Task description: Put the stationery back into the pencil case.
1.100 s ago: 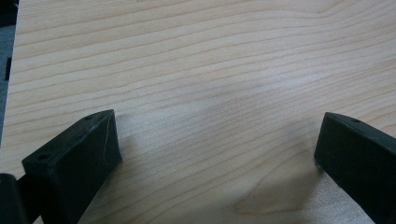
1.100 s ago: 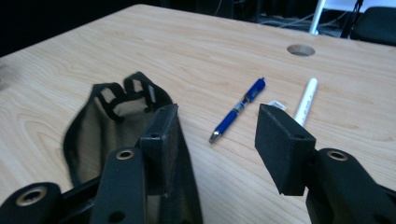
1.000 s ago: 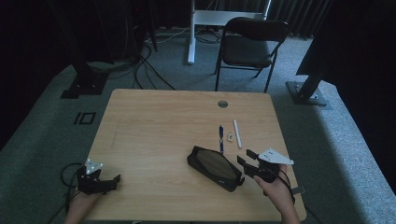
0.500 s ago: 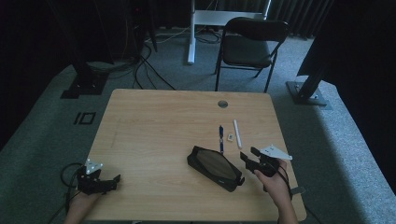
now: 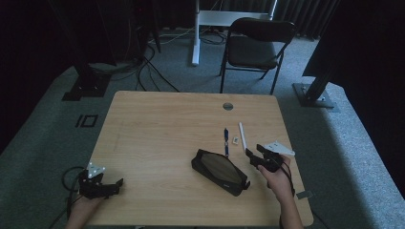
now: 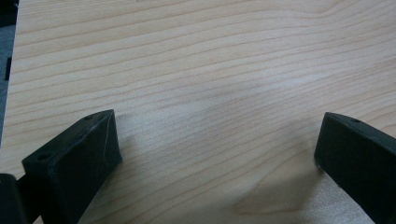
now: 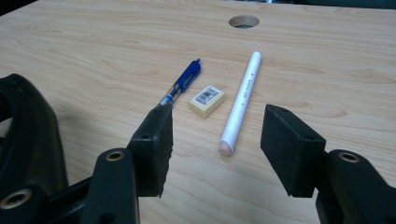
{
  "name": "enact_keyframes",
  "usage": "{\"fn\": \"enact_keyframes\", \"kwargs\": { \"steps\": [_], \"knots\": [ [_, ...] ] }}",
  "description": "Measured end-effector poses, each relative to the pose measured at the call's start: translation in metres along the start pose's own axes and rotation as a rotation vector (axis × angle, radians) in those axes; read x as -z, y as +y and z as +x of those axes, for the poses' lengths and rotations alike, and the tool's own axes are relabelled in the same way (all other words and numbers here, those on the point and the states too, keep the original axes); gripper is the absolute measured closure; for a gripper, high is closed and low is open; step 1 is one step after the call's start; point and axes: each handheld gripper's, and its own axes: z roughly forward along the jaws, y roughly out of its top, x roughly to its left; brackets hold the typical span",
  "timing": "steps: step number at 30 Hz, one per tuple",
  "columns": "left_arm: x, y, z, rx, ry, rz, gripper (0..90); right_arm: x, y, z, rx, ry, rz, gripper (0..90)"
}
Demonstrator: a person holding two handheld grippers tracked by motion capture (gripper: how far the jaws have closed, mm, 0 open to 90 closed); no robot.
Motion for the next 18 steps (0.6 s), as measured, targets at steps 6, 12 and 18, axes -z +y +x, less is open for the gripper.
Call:
{"fn": "enact_keyframes", "kwargs": {
  "steps": [6, 12, 18],
  "knots": [
    [0.0, 0.0, 0.0, 0.0, 0.0, 0.0, 0.2, -0.013, 0.0, -0.002, -0.012, -0.018, 0.003, 41.8],
    [0.0, 0.0, 0.0, 0.0, 0.0, 0.0, 0.2, -0.028, -0.002, -0.005, -0.008, -0.047, 0.031, 41.9],
    [0.0, 0.0, 0.0, 0.0, 0.0, 0.0, 0.2, -0.04, -0.002, -0.007, -0.017, -0.049, 0.068, 44.2]
  ]
}}
